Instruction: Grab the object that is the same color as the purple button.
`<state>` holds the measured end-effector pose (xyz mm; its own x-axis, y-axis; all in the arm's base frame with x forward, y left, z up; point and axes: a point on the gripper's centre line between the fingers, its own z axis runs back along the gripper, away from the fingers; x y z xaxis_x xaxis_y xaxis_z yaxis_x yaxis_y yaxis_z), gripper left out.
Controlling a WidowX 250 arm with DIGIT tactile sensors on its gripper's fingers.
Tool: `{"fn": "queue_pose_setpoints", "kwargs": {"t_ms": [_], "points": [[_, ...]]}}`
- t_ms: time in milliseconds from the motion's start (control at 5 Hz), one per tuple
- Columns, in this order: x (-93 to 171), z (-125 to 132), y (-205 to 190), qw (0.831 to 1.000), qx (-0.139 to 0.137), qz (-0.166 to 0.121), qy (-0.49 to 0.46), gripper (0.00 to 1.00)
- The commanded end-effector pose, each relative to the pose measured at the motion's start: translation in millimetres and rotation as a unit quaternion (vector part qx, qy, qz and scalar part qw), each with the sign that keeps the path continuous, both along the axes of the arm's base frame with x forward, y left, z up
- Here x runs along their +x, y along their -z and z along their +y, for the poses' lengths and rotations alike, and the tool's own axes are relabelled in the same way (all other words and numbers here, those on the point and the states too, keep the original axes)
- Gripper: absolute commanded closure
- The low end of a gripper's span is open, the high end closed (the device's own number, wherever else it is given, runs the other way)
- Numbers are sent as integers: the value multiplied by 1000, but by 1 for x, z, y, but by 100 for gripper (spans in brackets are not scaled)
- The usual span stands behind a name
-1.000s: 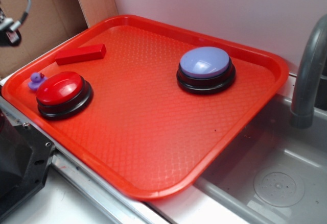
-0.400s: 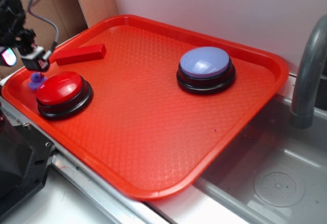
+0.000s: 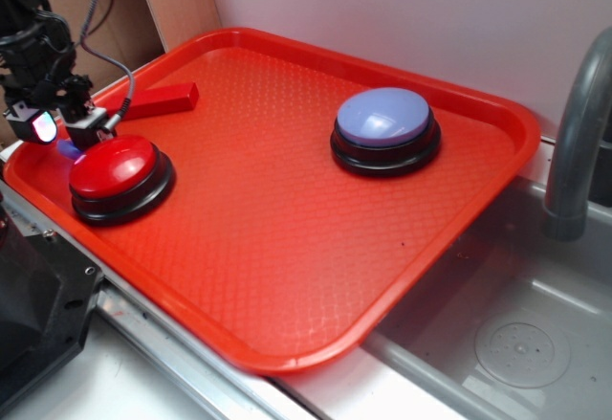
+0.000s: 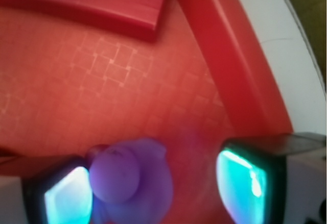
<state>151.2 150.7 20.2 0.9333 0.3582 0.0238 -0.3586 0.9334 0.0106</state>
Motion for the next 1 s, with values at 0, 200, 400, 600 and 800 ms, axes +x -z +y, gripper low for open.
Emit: {"fn": "queue_pose_setpoints", "kwargs": {"t_ms": [0, 200, 400, 600, 800], "points": [[-9, -14, 4, 999, -5, 25, -33, 100], [-8, -17, 0, 999, -7, 27, -45, 100], [-8, -20, -28, 998, 0, 15, -59, 100], [-7, -16, -66, 997, -2, -29, -65, 100], [6, -23, -106, 996, -3, -74, -47, 100]]}}
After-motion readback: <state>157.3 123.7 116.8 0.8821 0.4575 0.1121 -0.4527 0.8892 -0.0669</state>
